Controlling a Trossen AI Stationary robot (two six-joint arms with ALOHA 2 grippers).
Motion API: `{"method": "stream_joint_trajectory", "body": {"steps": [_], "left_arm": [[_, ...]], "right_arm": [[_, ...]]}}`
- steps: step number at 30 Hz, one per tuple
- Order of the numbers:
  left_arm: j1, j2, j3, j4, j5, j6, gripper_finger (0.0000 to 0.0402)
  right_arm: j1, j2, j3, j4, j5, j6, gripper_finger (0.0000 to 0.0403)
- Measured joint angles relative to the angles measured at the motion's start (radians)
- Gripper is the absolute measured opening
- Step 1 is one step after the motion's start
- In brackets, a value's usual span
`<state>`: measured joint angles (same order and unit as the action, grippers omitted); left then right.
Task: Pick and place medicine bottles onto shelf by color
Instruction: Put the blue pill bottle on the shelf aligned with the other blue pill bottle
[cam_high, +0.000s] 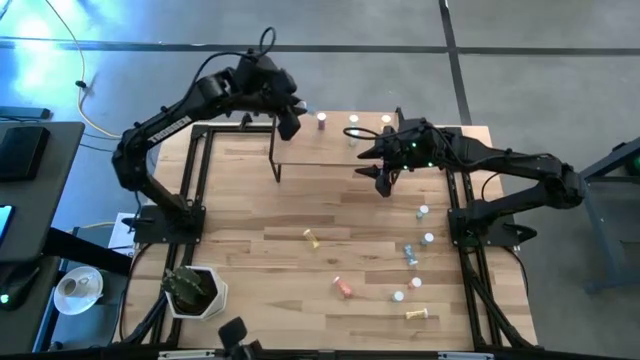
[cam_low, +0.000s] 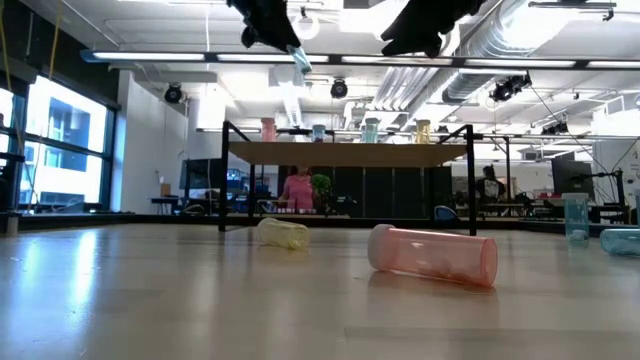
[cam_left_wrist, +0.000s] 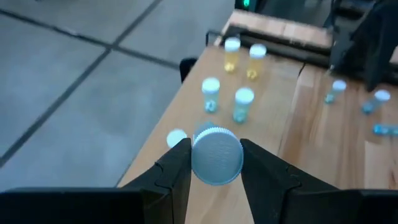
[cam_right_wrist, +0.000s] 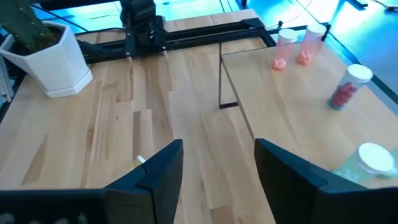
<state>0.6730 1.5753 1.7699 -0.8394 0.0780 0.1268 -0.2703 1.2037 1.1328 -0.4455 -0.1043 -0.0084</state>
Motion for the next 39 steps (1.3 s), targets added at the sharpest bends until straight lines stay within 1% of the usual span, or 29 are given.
{"method": "stream_joint_trajectory", "body": {"steps": [8,15,19,25,39], "left_arm": [[-0.007,0.149,0.133,-0.105,0.010,0.026,0.0113],[-0.010,0.297,0.256,-0.254,0.022,0.060,0.0113],[-0.020,0.353,0.279,-0.265,0.019,0.061,0.0113],[-0.032,0.406,0.283,-0.287,0.015,0.068,0.0113],[-0.035,0.437,0.284,-0.284,-0.001,0.068,0.0113]], "right_arm": [[-0.032,0.000,0.000,-0.008,0.000,0.000,0.0190],[-0.038,0.000,0.000,-0.029,0.000,0.000,0.0190],[-0.038,0.000,0.000,-0.033,0.000,0.000,0.0190],[-0.038,0.000,0.000,-0.037,0.000,0.000,0.0190],[-0.038,0.001,0.000,-0.045,0.000,0.000,0.0190]]}}
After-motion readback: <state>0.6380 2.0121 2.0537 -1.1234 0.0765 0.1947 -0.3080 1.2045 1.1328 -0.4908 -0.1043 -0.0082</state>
